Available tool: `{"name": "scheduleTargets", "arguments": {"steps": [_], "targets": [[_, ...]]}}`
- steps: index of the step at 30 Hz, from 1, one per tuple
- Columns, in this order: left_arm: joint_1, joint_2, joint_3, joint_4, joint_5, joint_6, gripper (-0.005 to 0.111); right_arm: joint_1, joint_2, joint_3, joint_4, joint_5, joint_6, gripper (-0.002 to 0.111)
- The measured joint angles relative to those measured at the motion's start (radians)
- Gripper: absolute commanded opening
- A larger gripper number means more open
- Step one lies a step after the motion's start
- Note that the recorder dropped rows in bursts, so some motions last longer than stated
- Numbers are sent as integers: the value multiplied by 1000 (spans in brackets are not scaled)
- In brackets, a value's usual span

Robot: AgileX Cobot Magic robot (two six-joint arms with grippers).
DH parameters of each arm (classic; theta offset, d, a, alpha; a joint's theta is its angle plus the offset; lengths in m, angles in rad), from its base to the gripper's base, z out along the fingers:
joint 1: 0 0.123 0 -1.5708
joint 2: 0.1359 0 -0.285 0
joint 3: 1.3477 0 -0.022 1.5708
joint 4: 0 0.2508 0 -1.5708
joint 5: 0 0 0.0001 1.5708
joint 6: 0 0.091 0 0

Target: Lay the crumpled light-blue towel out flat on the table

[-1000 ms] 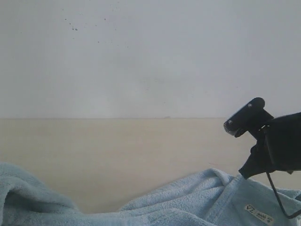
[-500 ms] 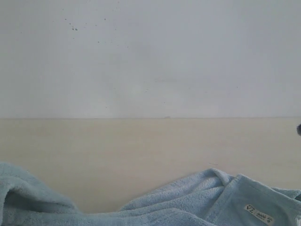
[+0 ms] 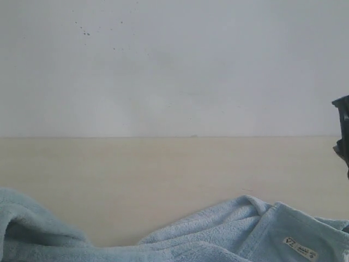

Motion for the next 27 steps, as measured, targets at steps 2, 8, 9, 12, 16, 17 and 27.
{"name": "scheduleTargets", "arguments": {"steps": [2,8,9,12,16,17,27], "targets": [[0,0,0,0,0,0,4,-1,-21,12,-180,-13,142,0],[0,0,0,0,0,0,4,-20,-125,33,-905,-99,266,0],[0,0,0,0,0,0,4,-23,-141,26,-1053,-78,266,0],[0,0,0,0,0,0,4,-21,-161,-16,-1475,111,266,0],[0,0,0,0,0,0,4,-9,-107,-55,-1790,482,260,0],[0,0,0,0,0,0,4,-9,-72,-62,-1801,570,258,0],[0,0,0,0,2,0,4,32,205,-223,-1518,941,-49,0]]}}
